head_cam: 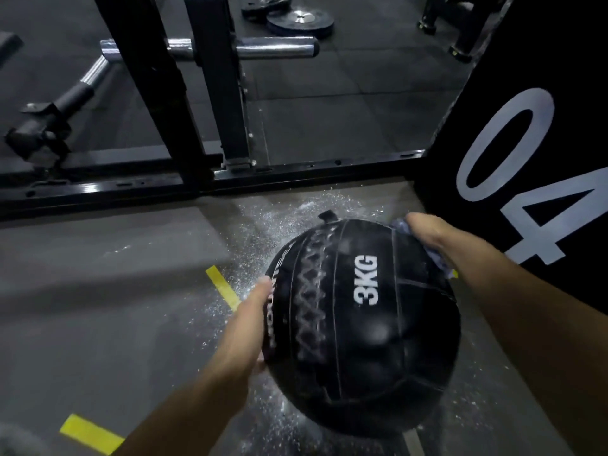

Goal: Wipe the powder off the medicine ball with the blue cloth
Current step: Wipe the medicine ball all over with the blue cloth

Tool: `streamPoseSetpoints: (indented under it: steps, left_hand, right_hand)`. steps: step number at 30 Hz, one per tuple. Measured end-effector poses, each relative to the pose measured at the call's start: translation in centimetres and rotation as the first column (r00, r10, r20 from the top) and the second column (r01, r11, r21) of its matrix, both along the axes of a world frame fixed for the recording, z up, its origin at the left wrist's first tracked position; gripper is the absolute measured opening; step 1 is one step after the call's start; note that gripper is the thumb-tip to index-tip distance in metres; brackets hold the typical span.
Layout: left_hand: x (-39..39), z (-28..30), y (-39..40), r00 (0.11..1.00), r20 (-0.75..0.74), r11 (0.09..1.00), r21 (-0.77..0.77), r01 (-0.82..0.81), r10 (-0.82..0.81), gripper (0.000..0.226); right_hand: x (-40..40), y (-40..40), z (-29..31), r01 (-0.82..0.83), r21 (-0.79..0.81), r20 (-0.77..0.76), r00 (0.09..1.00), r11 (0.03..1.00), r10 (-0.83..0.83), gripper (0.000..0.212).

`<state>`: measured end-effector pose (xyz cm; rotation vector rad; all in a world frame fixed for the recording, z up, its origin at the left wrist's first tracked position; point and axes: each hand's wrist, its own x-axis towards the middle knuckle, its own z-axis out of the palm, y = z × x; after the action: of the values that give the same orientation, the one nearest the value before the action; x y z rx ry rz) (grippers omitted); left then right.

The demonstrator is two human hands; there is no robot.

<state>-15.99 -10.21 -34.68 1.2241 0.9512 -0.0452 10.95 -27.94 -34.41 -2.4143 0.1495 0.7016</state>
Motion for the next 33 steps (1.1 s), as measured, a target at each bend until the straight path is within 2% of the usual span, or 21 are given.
streamPoseSetpoints:
  steps: [1,2,4,5,6,8,10,13,16,18,20,23,24,29,33]
  left_hand:
    - [-0.2,0.3,-0.1,0.998,0.010,0.992,0.112,0.053,-0.054,0.039]
    - [-0.4,0.4,-0.3,0.993,0.000,0.966,0.232,0.114,-0.117,0.046]
    - [-0.6,-0.4,-1.1,0.960,-0.042,0.846,0.464,0.263,-0.276,0.087]
    - [-0.7,-1.1,-1.4,0.936,-0.063,0.756,0.571,0.319,-0.347,0.095]
    - [-0.8,-1.8,-1.7,0.914,-0.075,0.674,0.652,0.348,-0.400,0.094]
    - [-0.3,-2.7,-1.6,0.906,-0.072,0.615,0.711,0.341,-0.418,0.091]
    - [1.0,-3.3,-1.2,0.921,-0.046,0.622,0.724,0.298,-0.387,0.092]
    - [4.1,-3.5,-0.3,0.941,0.011,0.646,0.730,0.223,-0.338,0.091]
    - [7.2,-3.3,1.5,0.949,0.024,0.664,0.720,0.201,-0.313,0.089]
    - [8.6,-3.1,2.8,0.947,0.015,0.677,0.703,0.219,-0.322,0.084]
    - [9.7,-2.9,3.9,0.940,0.014,0.690,0.683,0.241,-0.342,0.081]
    - [11.1,-2.3,4.6,0.935,0.002,0.708,0.653,0.268,-0.356,0.081]
    - [11.6,-2.1,4.7,0.930,0.010,0.722,0.634,0.278,-0.367,0.083]
    - [12.2,-2.5,4.8,0.941,0.124,0.818,0.538,0.203,-0.315,0.083]
    - [10.6,-4.1,3.6,0.950,0.232,0.853,0.519,0.063,-0.211,0.075]
  right_hand:
    - [0.6,-0.5,-0.8,0.042,0.035,0.007,0.999,0.999,-0.042,0.041]
    - [1.0,-0.8,-1.3,0.112,0.095,0.005,0.994,0.989,-0.113,0.035]
    - [1.9,-1.1,-1.8,0.228,0.175,-0.012,0.973,0.958,-0.229,0.033]
    - [2.2,-1.0,-2.0,0.240,0.206,-0.005,0.970,0.949,-0.244,0.033]
    - [2.4,-0.7,-2.0,0.224,0.213,0.016,0.973,0.951,-0.232,0.031]
    - [2.5,-0.1,-1.8,0.156,0.232,0.056,0.983,0.960,-0.174,0.029]
    - [2.4,0.7,-1.0,0.046,0.275,0.096,0.993,0.960,-0.075,0.027]
    - [2.5,2.2,0.5,-0.176,0.251,0.260,0.960,0.952,0.109,0.030]
    - [1.3,3.1,2.0,-0.373,0.084,0.422,0.853,0.924,0.306,0.032]
    - [-0.6,3.1,2.3,-0.443,-0.040,0.491,0.772,0.896,0.404,0.032]
    - [-3.3,2.9,1.9,-0.471,-0.060,0.583,0.699,0.880,0.414,0.046]
    - [-5.5,2.3,0.6,-0.471,-0.072,0.700,0.604,0.879,0.381,0.044]
    - [-5.3,2.1,0.4,-0.438,-0.062,0.714,0.608,0.897,0.346,0.043]
    - [-2.1,1.5,0.5,-0.220,0.034,0.611,0.777,0.975,0.154,0.033]
    - [-2.1,0.8,0.2,-0.210,0.071,0.594,0.794,0.975,0.128,0.033]
